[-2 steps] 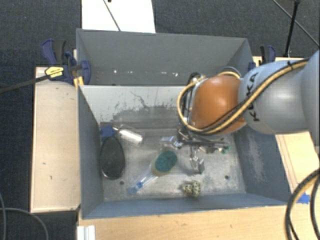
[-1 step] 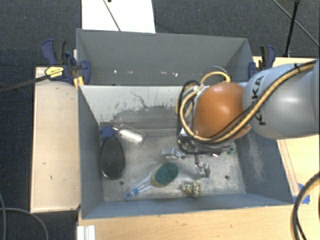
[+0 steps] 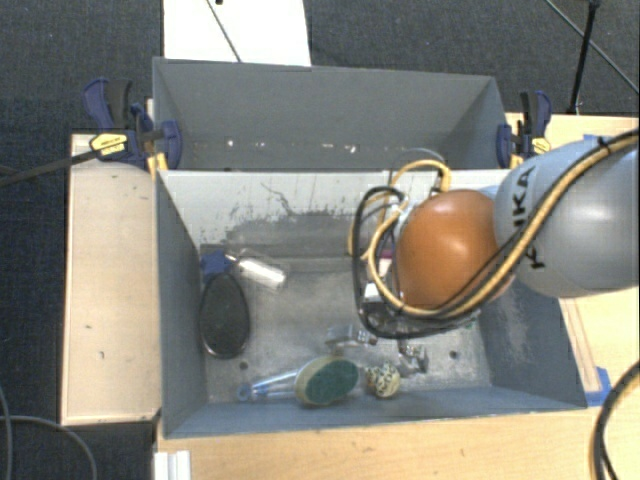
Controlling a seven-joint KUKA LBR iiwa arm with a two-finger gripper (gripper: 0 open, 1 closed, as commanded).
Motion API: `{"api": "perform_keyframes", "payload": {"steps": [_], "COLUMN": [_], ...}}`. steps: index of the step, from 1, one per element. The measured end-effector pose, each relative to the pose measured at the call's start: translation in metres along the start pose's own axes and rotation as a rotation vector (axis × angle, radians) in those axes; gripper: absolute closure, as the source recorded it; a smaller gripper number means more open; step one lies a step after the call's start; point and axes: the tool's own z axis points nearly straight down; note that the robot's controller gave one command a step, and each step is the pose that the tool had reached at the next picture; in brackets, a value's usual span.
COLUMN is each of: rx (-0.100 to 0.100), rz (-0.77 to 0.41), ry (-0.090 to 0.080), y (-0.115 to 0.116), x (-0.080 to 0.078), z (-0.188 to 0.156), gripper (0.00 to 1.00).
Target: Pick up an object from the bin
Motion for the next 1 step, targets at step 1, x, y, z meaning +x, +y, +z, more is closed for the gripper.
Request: {"api": "perform_keyframes", "payload": {"steps": [1], "rx": [-0.001], "rz": [-0.31], "ry": [0.004], "y": [0.0142], "x": [0.0142], "z": [0.0007], "gripper": [0.0]}}
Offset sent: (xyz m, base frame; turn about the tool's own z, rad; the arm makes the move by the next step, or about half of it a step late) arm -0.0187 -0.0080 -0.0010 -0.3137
